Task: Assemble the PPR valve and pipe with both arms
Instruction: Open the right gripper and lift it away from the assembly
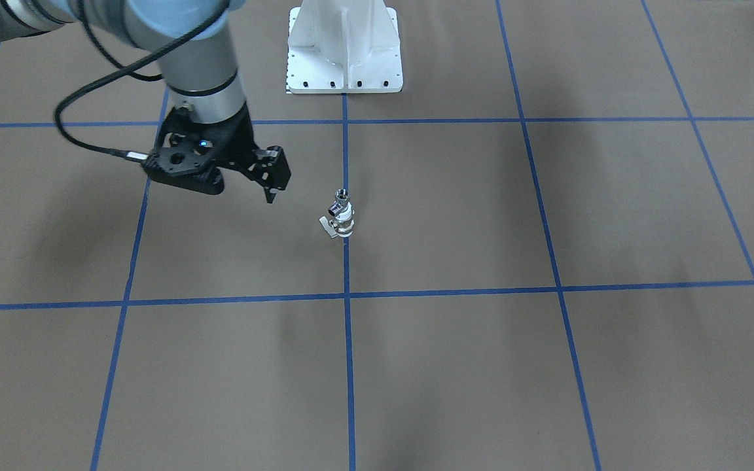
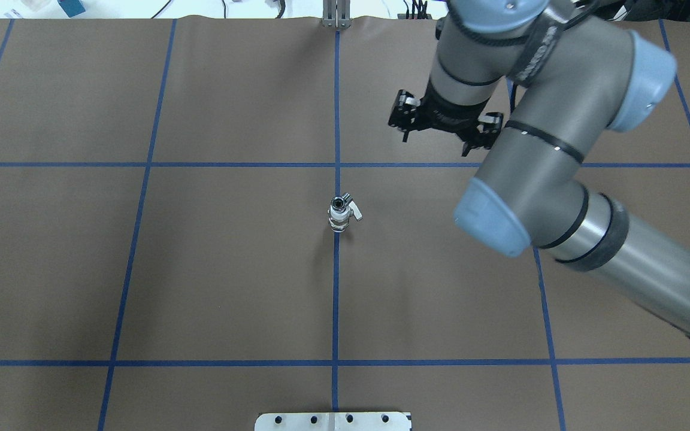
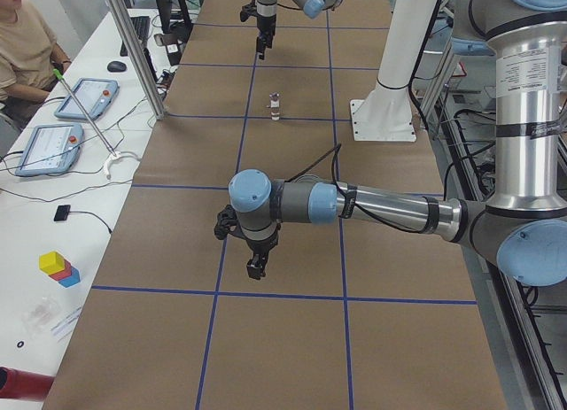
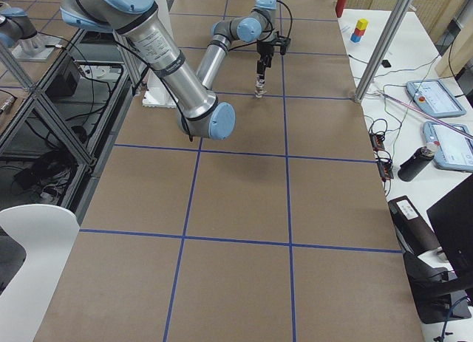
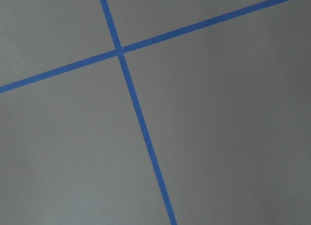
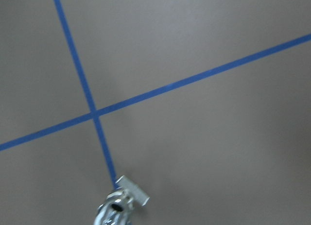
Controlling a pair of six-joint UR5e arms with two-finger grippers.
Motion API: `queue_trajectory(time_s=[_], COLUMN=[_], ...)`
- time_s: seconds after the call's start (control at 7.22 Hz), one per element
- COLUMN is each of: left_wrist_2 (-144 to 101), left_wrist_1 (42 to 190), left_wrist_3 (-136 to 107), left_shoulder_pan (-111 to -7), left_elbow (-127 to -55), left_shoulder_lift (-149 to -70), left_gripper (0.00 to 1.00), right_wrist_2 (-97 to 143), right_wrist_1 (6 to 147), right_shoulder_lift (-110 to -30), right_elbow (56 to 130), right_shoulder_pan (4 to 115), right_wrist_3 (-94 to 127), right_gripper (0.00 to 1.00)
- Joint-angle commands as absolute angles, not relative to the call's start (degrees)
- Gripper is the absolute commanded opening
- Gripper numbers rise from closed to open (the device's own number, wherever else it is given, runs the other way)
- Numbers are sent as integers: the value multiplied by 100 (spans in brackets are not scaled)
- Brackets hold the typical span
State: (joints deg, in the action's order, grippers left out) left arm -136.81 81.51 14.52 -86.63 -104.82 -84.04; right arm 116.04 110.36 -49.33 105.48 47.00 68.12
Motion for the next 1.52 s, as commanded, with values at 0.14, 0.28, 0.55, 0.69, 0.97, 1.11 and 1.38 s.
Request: queue_trajectory(time_s=[0.14, 0.28, 0.55, 0.69, 0.97, 1.11, 1.38], left_wrist_2=[-13676, -13676, -13667, -13650, -13649, -13641, -13658], left_wrist_1=[8112, 8130, 8130, 8121, 8121, 8121, 8139], left_wrist_3=[1433, 1441, 1485, 1477, 1477, 1477, 1477], left_shoulder_pan=[-8683, -8684, -8692, -8684, -8692, -8692, -8692], left_elbow=[-10459, -10529, -10555, -10538, -10538, -10538, -10608], left_shoulder_lift=[-8394, -8402, -8402, -8394, -8394, -8394, -8253], left_gripper=[100, 100, 100, 100, 100, 100, 100], right_wrist_2=[12234, 12208, 12296, 12409, 12481, 12472, 12463], right_wrist_1=[10995, 10969, 10882, 10481, 9792, 9791, 9782], right_shoulder_lift=[-6349, -6842, -7686, -8230, -8971, -9330, -9640], right_elbow=[10556, 10477, 10389, 10380, 10222, 10222, 10213], right_shoulder_pan=[6420, 6808, 7512, 7750, 7954, 8111, 8366], right_wrist_3=[3317, 2008, 612, 293, 211, 254, 281], right_gripper=[100, 100, 100, 100, 100, 100, 100])
